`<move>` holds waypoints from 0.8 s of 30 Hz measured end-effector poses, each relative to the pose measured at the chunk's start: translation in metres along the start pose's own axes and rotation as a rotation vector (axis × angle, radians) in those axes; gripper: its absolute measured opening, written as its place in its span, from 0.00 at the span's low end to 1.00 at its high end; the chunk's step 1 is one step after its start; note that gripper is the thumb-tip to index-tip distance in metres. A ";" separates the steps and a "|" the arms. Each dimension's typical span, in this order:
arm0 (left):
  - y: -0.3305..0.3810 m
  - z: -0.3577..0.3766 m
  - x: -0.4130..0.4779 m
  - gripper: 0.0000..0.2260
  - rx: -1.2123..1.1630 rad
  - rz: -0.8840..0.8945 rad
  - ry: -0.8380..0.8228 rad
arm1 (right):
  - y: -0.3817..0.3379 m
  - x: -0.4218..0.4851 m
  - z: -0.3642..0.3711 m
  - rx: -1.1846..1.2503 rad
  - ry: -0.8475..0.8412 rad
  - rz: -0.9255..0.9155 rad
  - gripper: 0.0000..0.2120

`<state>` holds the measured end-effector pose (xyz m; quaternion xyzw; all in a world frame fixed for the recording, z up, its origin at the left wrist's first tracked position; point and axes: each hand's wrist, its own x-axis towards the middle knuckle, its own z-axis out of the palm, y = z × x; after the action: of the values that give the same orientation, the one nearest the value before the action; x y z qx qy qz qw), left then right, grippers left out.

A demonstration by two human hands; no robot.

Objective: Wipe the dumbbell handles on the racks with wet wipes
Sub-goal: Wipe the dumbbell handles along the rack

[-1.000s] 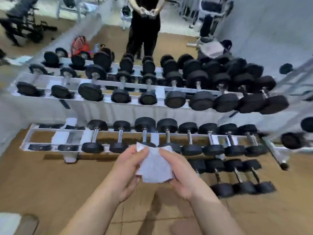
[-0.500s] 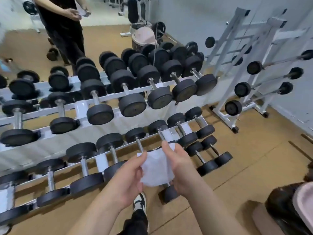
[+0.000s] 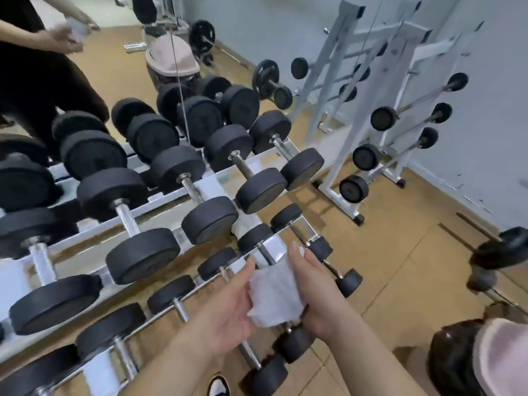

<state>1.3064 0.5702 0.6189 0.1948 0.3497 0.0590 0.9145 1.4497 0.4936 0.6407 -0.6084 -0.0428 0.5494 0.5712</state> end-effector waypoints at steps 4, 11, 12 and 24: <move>0.017 0.019 0.037 0.24 -0.172 0.017 0.055 | -0.040 0.039 0.002 -0.067 -0.066 -0.028 0.17; 0.059 0.049 0.111 0.14 -0.156 0.143 0.162 | -0.098 0.105 -0.031 -0.227 -0.065 -0.028 0.23; 0.064 0.053 0.121 0.16 -0.155 0.159 0.160 | -0.106 0.115 -0.035 -0.250 -0.073 -0.034 0.21; 0.094 0.158 0.221 0.17 -0.389 0.344 0.355 | -0.206 0.238 -0.108 -0.443 -0.247 -0.033 0.23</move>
<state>1.5788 0.6611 0.6273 0.0594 0.4480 0.3117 0.8358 1.7387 0.6560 0.6187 -0.6463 -0.2413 0.5873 0.4232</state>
